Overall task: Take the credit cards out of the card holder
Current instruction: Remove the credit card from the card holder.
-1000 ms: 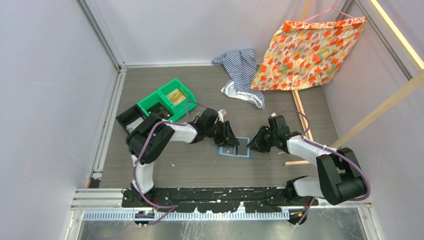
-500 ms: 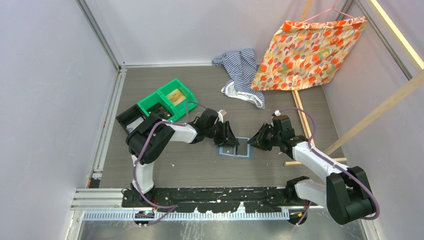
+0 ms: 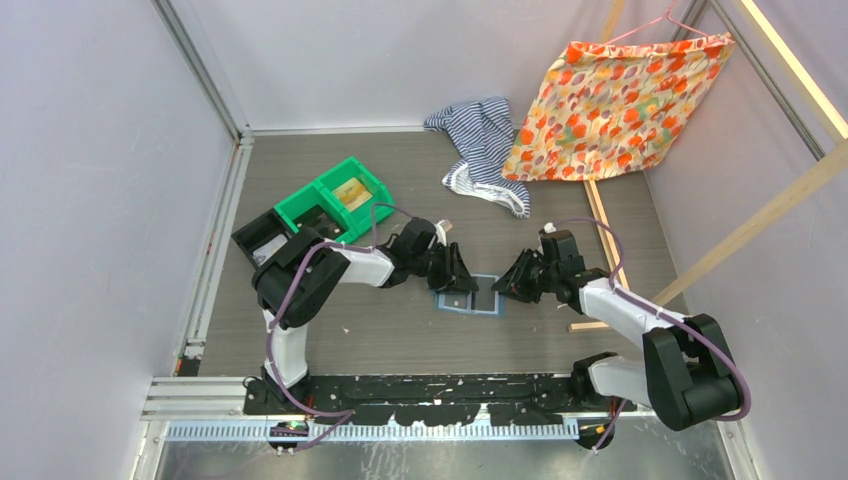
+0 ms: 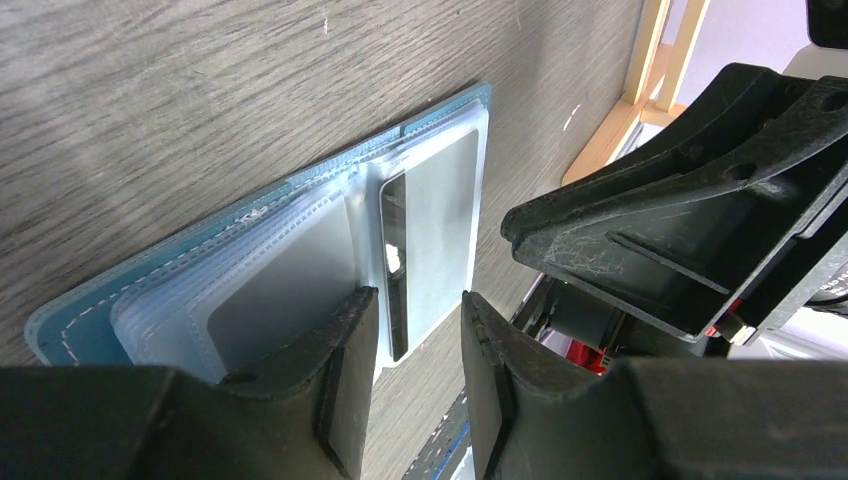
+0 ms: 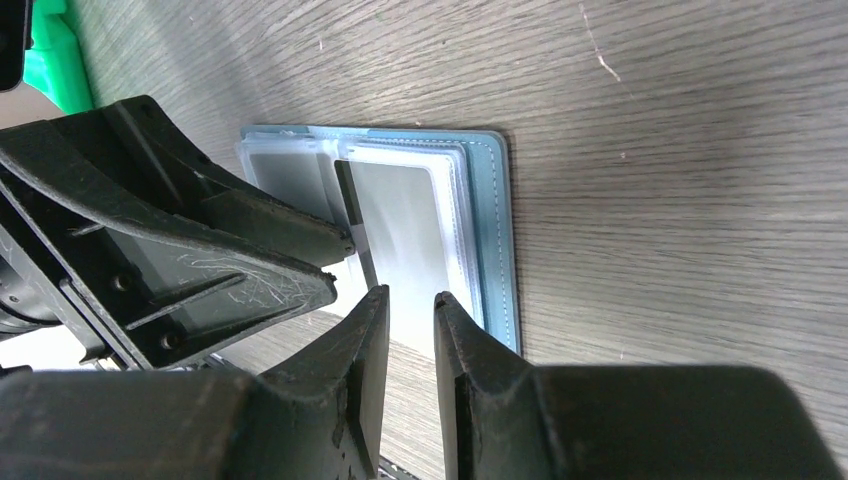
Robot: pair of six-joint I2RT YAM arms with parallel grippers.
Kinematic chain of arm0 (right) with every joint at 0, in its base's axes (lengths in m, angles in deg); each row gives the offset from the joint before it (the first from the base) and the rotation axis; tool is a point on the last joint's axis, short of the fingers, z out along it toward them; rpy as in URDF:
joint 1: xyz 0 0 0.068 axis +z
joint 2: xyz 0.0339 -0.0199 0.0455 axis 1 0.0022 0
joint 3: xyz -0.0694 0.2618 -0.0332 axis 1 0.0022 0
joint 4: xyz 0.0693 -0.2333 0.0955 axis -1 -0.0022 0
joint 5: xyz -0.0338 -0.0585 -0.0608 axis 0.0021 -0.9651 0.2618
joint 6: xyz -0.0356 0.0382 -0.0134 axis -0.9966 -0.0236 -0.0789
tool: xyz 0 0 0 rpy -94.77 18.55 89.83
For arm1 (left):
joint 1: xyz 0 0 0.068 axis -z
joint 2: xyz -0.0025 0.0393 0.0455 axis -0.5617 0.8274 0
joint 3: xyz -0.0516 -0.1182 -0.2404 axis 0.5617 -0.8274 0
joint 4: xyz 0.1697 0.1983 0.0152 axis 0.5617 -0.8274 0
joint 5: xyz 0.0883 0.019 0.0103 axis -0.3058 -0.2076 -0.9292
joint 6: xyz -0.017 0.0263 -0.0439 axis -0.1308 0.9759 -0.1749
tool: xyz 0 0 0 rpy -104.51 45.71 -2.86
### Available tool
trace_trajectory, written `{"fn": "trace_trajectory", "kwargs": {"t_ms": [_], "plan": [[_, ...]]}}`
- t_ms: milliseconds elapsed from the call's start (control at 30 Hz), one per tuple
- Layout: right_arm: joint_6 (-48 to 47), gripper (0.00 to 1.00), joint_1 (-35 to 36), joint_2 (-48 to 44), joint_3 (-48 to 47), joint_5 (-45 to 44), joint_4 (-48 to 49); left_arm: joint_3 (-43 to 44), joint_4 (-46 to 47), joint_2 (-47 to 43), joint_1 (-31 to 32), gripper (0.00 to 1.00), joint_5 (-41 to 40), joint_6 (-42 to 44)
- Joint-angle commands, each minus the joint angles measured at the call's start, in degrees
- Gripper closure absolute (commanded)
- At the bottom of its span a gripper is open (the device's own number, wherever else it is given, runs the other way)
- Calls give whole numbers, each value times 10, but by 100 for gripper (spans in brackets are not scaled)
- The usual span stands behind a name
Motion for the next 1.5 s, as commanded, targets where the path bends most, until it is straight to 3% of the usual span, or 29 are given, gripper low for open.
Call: {"fn": "trace_trajectory", "kwargs": {"t_ms": [0, 633, 800, 1167, 1467], "plan": [[-5, 72, -1, 1, -2, 10, 27, -8, 7, 7, 2, 62, -4, 10], [-5, 72, -1, 63, 27, 16, 72, -20, 35, 15, 2, 64, -6, -5], [-2, 73, -1, 70, 28, 22, 94, -24, 52, 18, 2, 72, -3, -13], [1, 73, -1, 76, 31, 28, 102, -42, 105, 28, 1, 76, -3, -33], [4, 73, 0, 81, 34, 28, 106, -57, 160, 46, 1, 91, -2, -58]]}}
